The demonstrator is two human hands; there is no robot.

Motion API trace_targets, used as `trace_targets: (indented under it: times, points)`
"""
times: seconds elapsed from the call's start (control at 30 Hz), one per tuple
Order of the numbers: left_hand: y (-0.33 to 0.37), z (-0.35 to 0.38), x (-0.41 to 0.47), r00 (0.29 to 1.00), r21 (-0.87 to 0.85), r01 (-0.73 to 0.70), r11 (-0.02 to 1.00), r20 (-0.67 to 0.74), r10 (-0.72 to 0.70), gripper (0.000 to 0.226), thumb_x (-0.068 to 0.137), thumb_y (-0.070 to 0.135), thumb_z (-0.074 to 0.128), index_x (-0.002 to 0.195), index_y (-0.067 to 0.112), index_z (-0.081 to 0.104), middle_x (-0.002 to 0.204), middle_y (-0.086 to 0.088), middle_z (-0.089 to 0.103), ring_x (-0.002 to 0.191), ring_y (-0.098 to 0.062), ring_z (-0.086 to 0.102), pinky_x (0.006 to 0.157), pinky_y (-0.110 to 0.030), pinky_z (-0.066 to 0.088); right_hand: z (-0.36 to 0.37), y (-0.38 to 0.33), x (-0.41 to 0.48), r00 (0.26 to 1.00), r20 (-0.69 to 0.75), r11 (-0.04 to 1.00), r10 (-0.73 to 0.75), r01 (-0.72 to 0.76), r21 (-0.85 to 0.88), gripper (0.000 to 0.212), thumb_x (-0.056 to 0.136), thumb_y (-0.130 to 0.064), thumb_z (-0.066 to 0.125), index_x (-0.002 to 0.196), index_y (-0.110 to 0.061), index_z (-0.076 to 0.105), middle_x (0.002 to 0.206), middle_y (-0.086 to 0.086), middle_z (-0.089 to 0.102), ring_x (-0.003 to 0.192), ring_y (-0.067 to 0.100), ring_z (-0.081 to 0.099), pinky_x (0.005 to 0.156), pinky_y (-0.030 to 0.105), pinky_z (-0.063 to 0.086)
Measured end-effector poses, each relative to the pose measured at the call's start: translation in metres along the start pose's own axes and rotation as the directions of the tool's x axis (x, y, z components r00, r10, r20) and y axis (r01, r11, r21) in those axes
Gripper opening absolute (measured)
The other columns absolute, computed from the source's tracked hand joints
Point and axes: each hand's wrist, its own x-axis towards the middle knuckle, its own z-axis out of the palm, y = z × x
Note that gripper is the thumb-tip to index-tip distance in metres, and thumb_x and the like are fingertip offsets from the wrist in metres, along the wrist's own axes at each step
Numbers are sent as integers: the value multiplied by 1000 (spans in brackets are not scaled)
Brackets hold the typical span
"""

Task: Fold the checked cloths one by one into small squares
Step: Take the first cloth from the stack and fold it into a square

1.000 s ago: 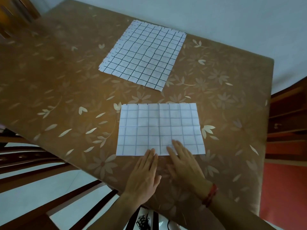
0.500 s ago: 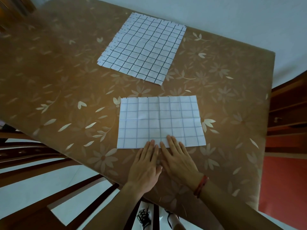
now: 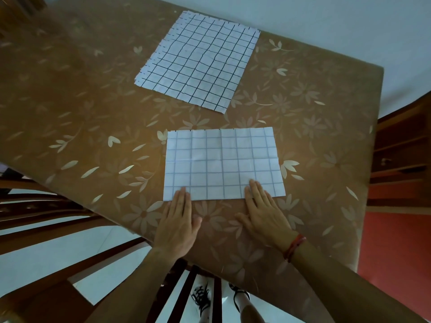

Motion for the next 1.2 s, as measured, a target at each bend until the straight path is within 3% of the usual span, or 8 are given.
trace_targets:
  times: [0.1,0.27,0.4,0.53,0.77,0.93,1.1,1.2]
  points:
    - [-9,0,-6,999,-11,38,999,4,-38,88,84,66,-17,150,8,-12,159,-8,-17,147,-20,-14,118,-33,-4,0,16,-6,999,-1,999,54,-54,5,88,92,-65,1,152,-1,0,159,15,-11,147,26,-10,121,41,5]
    - [-18,-3,-15,992,10,122,992,-28,-122,81,92,57,14,151,1,16,159,-14,13,147,-27,16,116,-41,21,0,42,-21,976,22,976,215,-216,37,93,86,-65,-3,153,-2,-4,161,15,-11,149,27,-9,117,38,-3]
    - [-14,-9,-15,990,29,143,989,-19,-143,79,92,55,21,148,-1,26,156,-17,24,144,-30,27,112,-45,30,-2,45,-26,966,38,965,256,-257,41,86,94,-63,10,153,-2,-3,161,16,-9,149,27,-9,119,40,-2]
    - [-8,-14,-14,987,26,160,987,-25,-160,75,96,49,40,150,0,22,158,-17,19,146,-29,21,116,-44,22,-8,41,-24,961,45,959,271,-274,78,81,99,-57,22,153,-2,0,162,15,-6,150,27,-7,120,41,1]
    - [24,-27,5,997,-95,57,994,-48,-62,63,100,39,37,152,8,18,160,-18,8,148,-34,8,119,-47,17,-30,43,-18,950,-48,926,309,-288,245,67,96,-47,42,148,-8,27,152,10,31,137,28,34,106,45,37]
    - [64,-33,28,994,-101,-104,989,10,106,59,102,43,29,153,17,15,162,-7,-2,149,-25,-3,118,-40,9,-42,53,0,916,2,791,402,-349,502,66,85,-55,40,142,-21,37,135,2,52,117,27,53,94,47,49]
    - [79,-30,38,990,-45,-136,990,30,137,59,102,44,30,153,18,16,162,-8,2,149,-27,0,119,-40,11,-59,59,7,879,-13,659,477,-347,667,34,89,-29,53,121,-22,60,95,-6,65,87,13,59,66,17,42]
    - [77,-26,38,991,-57,-114,992,64,118,60,102,44,32,154,18,14,162,-8,1,149,-27,0,119,-41,12,-63,65,14,785,150,434,601,-477,764,35,88,-30,56,121,-23,65,104,-3,67,98,18,59,78,23,43]
